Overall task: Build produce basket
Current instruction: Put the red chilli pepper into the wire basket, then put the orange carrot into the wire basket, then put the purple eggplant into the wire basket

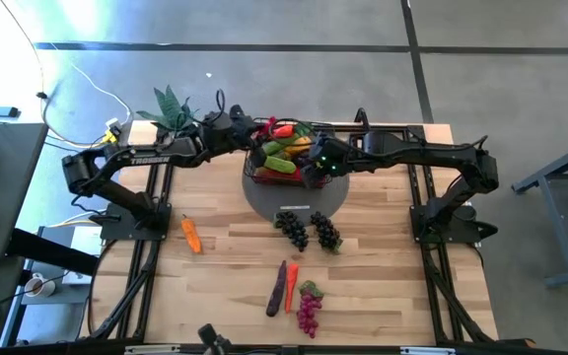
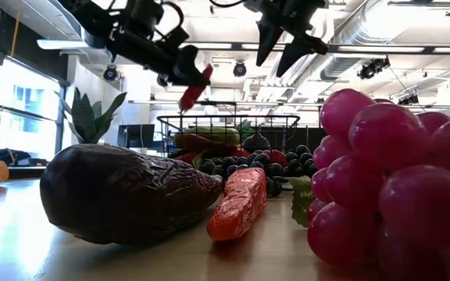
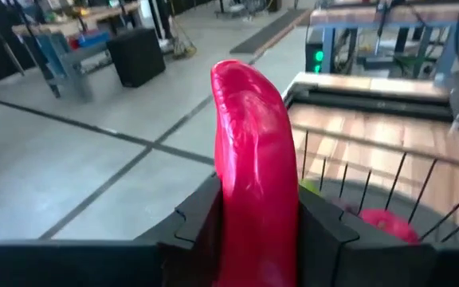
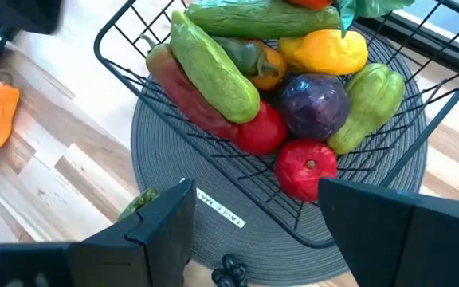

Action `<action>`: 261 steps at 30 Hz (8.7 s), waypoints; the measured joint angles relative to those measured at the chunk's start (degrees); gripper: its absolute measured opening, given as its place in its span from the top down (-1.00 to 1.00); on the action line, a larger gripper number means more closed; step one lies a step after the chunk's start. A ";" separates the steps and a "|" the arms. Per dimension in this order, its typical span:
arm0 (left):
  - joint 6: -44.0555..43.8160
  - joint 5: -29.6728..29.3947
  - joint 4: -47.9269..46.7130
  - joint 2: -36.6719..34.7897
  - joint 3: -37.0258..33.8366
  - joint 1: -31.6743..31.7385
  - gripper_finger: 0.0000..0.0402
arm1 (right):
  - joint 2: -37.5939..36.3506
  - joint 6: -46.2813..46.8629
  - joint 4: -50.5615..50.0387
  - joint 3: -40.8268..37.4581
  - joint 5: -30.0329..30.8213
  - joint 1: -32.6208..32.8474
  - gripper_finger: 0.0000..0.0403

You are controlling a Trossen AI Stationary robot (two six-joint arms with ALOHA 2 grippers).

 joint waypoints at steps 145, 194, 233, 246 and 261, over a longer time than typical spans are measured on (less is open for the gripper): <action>-21.67 -5.02 -61.21 -21.03 0.02 -28.00 0.02 | 30.15 63.31 15.71 4.23 -13.75 25.73 0.55; -39.53 -11.29 -62.64 -21.01 0.02 -27.97 0.02 | 29.97 5.59 21.86 27.17 -5.09 -11.05 0.56; -42.63 -9.69 -62.79 -21.02 0.01 -27.95 0.02 | 30.01 2.78 11.18 27.97 -6.14 -9.09 -0.03; -34.08 -3.55 -62.80 -21.01 0.02 -27.95 -0.09 | 30.03 7.89 0.89 36.92 0.85 -1.72 -0.04; -39.70 -0.14 -60.90 -20.98 0.02 -32.52 -0.26 | 30.03 11.41 -2.09 46.68 11.01 5.36 -0.04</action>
